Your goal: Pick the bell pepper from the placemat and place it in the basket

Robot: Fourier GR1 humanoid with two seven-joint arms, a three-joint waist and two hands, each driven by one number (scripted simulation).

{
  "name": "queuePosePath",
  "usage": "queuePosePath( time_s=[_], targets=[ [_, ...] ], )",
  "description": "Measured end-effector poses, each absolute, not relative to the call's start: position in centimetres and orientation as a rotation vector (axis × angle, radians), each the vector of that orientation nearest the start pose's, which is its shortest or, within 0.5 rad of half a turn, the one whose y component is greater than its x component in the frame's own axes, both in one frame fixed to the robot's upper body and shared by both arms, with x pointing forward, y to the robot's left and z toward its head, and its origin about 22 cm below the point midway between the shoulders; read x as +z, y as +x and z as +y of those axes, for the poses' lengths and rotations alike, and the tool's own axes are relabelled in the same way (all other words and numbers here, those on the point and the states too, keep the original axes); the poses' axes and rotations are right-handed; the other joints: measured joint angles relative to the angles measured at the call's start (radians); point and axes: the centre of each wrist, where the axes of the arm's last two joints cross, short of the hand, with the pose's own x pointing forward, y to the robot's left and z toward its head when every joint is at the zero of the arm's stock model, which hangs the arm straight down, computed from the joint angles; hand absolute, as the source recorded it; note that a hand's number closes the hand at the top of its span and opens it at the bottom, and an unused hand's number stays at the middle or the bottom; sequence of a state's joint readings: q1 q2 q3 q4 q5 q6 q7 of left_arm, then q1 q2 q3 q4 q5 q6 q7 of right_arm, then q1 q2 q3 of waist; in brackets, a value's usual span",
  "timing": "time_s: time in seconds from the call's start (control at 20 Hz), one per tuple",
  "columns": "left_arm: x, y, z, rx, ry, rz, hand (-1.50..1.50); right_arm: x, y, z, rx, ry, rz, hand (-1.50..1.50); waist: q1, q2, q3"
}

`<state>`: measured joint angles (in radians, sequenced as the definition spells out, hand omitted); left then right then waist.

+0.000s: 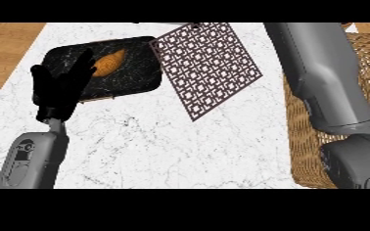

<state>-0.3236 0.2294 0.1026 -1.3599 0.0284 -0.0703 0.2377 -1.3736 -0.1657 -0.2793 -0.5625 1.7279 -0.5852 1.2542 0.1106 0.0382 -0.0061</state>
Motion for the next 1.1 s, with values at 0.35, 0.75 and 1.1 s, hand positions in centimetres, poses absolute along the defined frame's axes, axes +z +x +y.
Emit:
queuePosePath(
  time_s=[0.35, 0.75, 1.1],
  targets=[
    [5.1, 31.6, 28.7, -0.159, 0.135, -1.423, 0.00, 27.0, 47.7, -17.4, -0.300, -1.844, -1.000, 1.50, -0.017, -0.004, 0.001],
    [4.8, 31.2, 29.4, -0.138, 0.150, -1.413, 0.00, 26.3, 47.6, -20.0, -0.336, -1.906, -0.890, 1.50, -0.040, -0.014, 0.002],
    [4.4, 30.4, 30.5, -0.118, 0.170, -1.403, 0.00, 22.7, 47.1, -20.5, -0.327, -1.926, -0.824, 1.50, -0.063, -0.024, 0.004]
  ],
)
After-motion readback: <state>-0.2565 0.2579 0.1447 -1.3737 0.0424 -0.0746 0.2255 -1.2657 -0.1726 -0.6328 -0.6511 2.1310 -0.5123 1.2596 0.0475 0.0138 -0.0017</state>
